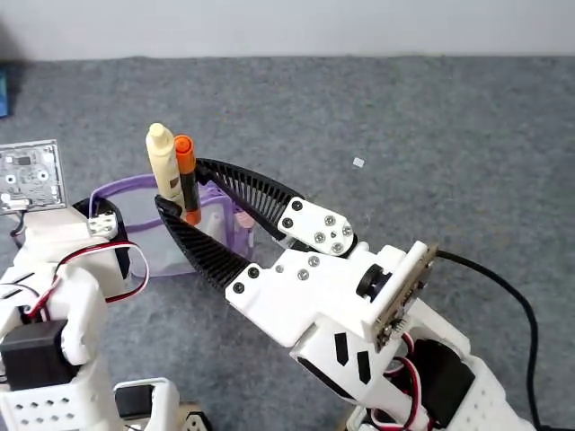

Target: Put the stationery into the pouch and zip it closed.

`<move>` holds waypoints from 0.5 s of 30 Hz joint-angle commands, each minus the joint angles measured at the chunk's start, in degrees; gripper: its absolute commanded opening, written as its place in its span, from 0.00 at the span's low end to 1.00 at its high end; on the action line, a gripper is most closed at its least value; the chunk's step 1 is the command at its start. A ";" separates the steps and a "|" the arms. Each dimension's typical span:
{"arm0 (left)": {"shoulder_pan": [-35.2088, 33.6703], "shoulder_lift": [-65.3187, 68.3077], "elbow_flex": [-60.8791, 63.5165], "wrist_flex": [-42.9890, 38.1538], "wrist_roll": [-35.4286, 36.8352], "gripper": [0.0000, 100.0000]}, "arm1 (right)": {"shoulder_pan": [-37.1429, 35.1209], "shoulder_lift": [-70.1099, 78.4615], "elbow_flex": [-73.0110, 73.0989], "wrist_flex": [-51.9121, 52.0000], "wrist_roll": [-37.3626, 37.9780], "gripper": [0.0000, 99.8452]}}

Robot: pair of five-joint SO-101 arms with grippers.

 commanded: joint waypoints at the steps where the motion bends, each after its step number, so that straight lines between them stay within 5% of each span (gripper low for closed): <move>1: 0.53 1.32 1.63 0.18 -0.09 0.01 | 0.84 -1.01 -0.53 -1.36 0.53 0.01; 15: 0.44 1.32 1.63 0.18 -0.09 0.01 | 3.65 -0.48 -0.53 -1.45 0.44 0.01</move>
